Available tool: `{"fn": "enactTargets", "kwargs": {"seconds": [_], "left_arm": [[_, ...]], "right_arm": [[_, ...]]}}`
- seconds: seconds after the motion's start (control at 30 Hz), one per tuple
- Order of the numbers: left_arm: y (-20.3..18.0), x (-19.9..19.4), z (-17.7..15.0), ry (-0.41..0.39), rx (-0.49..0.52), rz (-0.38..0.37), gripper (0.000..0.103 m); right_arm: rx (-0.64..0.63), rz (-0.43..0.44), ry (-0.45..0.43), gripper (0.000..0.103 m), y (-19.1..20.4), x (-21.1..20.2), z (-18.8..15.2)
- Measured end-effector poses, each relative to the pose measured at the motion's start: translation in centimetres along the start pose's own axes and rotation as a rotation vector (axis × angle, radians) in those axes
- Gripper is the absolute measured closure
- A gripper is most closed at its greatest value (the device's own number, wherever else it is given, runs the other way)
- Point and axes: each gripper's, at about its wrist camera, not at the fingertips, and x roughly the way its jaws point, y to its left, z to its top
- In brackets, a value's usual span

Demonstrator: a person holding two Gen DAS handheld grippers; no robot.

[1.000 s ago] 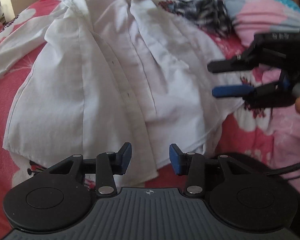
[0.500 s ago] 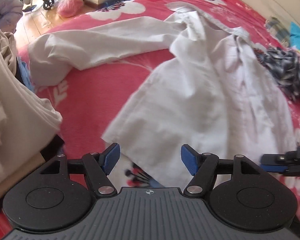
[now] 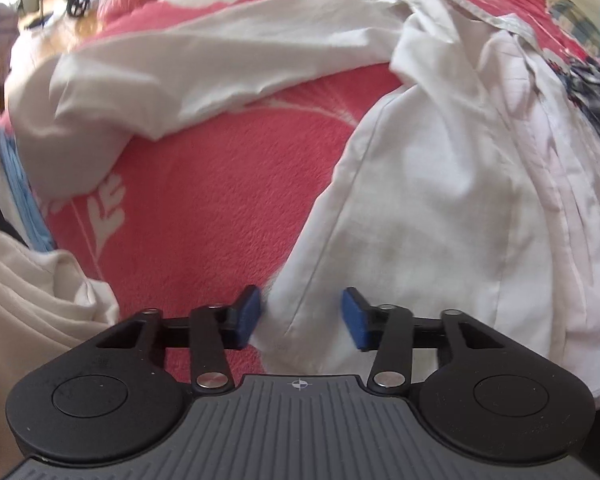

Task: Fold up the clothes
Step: 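Pinch the white shirt front panel edge with the left gripper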

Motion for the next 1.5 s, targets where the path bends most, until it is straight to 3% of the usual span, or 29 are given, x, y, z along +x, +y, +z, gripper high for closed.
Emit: {"fn": "enactTargets", "kwargs": {"seconds": [0.07, 0.13, 0.27, 0.47, 0.57, 0.67, 0.93, 1.23, 1.33, 1.5], "left_arm": [[0.6, -0.1, -0.1, 0.0, -0.031, -0.009, 0.093], [1.2, -0.5, -0.1, -0.008, -0.053, -0.019, 0.103], [2.1, -2.7, -0.9, -0.016, -0.136, -0.03, 0.103], [3.5, -6.6, -3.0, -0.024, -0.228, 0.033, 0.103], [4.4, -5.4, -4.1, 0.03, -0.238, 0.085, 0.103], [4.6, -4.0, -4.8, 0.07, -0.223, 0.124, 0.103], [3.6, -3.3, -5.3, 0.064, -0.187, 0.175, 0.103], [3.0, -3.6, -7.0, 0.012, -0.148, 0.216, 0.103], [2.6, -3.8, -7.8, -0.017, -0.138, 0.235, 0.103], [3.4, -4.4, -8.0, -0.009, -0.173, 0.22, 0.103]], "right_arm": [[-0.007, -0.007, 0.003, 0.062, 0.2, 0.5, -0.1], [-0.022, -0.02, 0.005, 0.063, 0.4, 1.0, 0.0], [-0.074, -0.068, 0.011, 0.065, 1.1, 2.1, 0.2], [-0.108, -0.097, 0.011, 0.065, 1.6, 2.7, 0.1], [-0.13, -0.124, 0.005, 0.066, 1.7, 2.5, 0.1], [-0.172, -0.127, -0.055, 0.066, 2.1, 1.1, 1.3], [-0.284, -0.052, -0.311, 0.065, 6.7, -0.5, 12.9], [-0.598, -0.182, -0.383, 0.062, 15.5, 9.1, 25.1], [-0.735, -0.266, -0.386, 0.061, 18.1, 12.8, 28.1], [-1.006, -0.571, -0.39, 0.061, 19.7, 17.0, 31.8]]}}
